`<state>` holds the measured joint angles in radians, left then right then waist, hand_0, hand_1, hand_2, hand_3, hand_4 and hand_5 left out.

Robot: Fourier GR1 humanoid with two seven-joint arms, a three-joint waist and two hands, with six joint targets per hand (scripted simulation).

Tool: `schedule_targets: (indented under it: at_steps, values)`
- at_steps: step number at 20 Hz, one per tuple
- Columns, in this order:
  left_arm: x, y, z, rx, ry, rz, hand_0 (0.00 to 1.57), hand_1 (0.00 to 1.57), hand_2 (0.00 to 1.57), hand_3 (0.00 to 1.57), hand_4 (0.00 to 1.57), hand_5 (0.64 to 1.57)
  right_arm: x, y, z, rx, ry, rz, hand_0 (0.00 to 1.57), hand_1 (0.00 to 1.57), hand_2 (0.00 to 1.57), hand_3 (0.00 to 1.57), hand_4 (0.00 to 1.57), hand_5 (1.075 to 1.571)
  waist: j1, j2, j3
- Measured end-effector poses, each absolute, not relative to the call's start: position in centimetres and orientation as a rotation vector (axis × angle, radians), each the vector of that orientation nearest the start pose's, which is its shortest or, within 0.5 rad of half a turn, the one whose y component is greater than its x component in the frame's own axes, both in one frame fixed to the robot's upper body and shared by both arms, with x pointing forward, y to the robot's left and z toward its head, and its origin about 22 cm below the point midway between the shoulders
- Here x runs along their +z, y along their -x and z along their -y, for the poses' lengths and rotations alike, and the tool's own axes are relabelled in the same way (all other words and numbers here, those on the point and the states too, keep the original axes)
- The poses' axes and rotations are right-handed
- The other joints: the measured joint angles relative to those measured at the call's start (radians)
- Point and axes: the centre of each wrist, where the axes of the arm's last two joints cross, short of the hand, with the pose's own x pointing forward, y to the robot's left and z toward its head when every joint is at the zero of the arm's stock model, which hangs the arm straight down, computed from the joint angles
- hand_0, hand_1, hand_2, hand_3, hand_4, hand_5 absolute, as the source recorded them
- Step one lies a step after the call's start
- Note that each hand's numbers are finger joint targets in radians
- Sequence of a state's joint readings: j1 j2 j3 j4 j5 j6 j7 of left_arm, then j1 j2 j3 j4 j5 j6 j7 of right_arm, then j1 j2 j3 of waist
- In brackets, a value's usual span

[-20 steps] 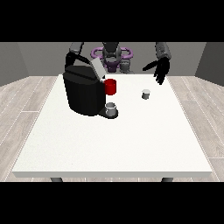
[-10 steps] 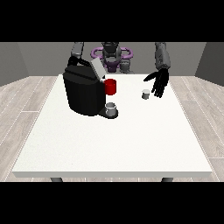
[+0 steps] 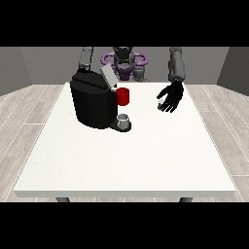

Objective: Insert the coffee pod into the coffee machine and close the lid

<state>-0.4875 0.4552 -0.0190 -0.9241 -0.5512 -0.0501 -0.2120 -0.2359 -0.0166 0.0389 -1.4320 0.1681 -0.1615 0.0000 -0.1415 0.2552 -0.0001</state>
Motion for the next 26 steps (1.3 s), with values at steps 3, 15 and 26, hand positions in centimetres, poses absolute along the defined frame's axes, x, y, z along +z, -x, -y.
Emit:
schedule_targets:
  at_steps: [3,15,26]
  values:
    - [3.4,-36.1,-32.6,-0.972,-0.683,1.43,0.94,0.94,1.04,0.87,0.43,1.571,2.4,-30.1,19.0,0.138,0.18,1.658,0.0,0.0,0.0,0.0,0.0,1.571,0.003,-0.001,0.0]
    - [1.5,-36.3,-33.1,-1.228,-0.761,1.239,0.76,0.76,0.98,0.86,0.4,1.571,0.8,-30.0,19.3,0.151,0.15,1.614,0.0,0.0,0.0,0.0,0.0,1.571,-0.016,-0.023,0.0012]
    - [1.7,-37.9,-31.9,-1.239,-0.699,1.303,1.43,1.43,1.42,1.35,0.49,1.571,-0.6,-30.4,20.3,0.133,0.239,1.549,0.0,0.0,0.0,0.0,0.0,1.571,0.008,-0.057,0.0001]
